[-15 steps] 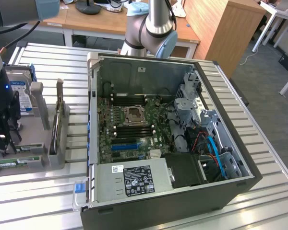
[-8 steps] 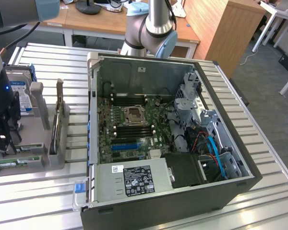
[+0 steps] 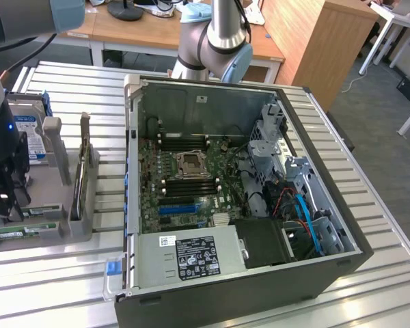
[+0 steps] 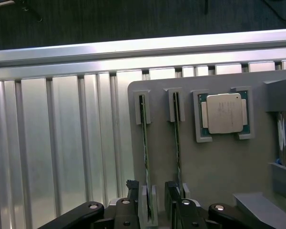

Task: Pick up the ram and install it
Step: 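Pick up the ram and move it above insertion slot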

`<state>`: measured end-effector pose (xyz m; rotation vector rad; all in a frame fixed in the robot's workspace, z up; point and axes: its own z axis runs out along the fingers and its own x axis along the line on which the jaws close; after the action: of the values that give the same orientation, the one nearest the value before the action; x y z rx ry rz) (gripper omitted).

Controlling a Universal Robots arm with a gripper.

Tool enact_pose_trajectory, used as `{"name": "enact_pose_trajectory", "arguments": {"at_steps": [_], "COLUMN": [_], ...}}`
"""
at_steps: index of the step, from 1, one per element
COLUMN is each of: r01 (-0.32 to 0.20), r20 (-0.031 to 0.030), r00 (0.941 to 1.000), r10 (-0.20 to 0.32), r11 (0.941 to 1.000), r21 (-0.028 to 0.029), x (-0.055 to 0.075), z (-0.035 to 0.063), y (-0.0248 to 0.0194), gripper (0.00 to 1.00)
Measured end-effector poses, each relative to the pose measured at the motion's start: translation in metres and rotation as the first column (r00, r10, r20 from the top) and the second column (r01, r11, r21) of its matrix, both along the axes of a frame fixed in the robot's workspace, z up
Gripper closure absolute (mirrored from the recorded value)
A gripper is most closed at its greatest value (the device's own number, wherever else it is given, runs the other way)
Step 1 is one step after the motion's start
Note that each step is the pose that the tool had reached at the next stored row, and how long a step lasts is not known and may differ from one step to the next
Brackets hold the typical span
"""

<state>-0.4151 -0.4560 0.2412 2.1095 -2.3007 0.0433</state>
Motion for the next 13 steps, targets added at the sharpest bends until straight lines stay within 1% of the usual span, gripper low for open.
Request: {"name": "enact_pose_trajectory", "arguments": {"at_steps": [13], "r01": [0.0], "r20": [0.0003], "r00": [1.0], "r10": [0.0], "r11": [1.0], "r21": [0.0002], "x": [-0.0005], "z": [-0.0024], "y": [0.0005], "gripper": [0.64]}}
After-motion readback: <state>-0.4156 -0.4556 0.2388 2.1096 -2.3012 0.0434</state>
